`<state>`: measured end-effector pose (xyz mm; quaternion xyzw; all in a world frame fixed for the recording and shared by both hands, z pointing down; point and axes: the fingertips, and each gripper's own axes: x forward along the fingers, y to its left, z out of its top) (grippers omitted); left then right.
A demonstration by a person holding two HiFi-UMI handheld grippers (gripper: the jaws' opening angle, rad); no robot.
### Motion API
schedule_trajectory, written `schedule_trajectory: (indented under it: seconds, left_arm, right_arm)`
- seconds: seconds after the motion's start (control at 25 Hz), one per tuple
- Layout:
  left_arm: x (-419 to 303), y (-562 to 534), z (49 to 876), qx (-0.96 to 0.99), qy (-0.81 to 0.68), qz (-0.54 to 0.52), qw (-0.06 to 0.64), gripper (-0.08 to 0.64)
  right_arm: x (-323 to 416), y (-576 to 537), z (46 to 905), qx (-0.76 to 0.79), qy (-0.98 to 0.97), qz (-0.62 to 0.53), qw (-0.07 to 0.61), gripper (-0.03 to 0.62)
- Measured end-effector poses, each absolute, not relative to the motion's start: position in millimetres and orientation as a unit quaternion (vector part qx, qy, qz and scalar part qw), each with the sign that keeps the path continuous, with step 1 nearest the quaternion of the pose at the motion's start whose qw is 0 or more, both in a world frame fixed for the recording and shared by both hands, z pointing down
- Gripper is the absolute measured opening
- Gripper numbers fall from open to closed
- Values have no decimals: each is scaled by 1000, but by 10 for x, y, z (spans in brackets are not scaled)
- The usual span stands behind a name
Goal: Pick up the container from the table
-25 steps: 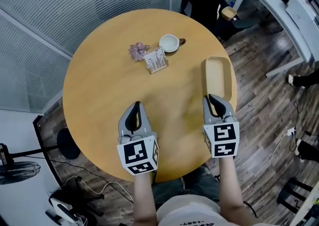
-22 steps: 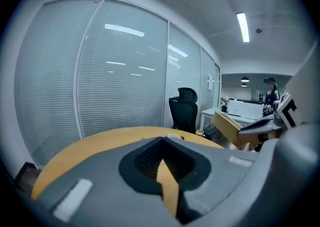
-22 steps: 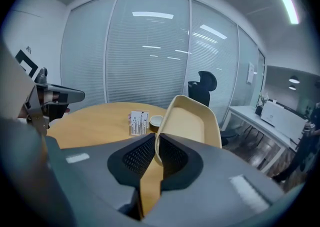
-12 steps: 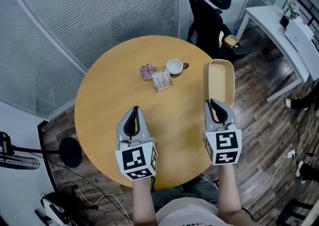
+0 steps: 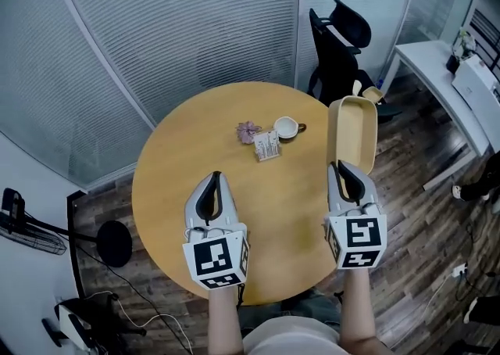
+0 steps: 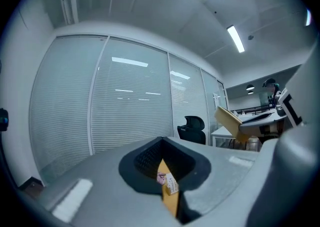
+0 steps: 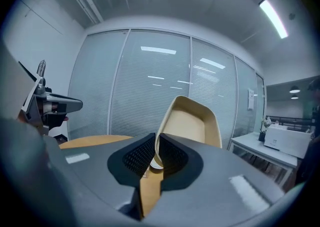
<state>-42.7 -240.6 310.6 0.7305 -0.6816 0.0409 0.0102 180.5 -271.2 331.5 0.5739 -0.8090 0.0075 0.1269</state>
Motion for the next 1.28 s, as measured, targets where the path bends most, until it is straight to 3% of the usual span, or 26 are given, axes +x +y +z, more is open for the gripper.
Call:
schedule_trajectory:
  seconds: [0.56, 1.28]
  left_arm:
    - [-597, -2231, 2653, 710, -704, 17, -35, 0]
    - [-726, -2231, 2646, 703, -711, 13, -30, 0]
  right_arm:
    - [1659, -2697, 2930, 561, -823, -26, 87, 54]
    - [1567, -2741, 2895, 554, -828, -26, 79, 54]
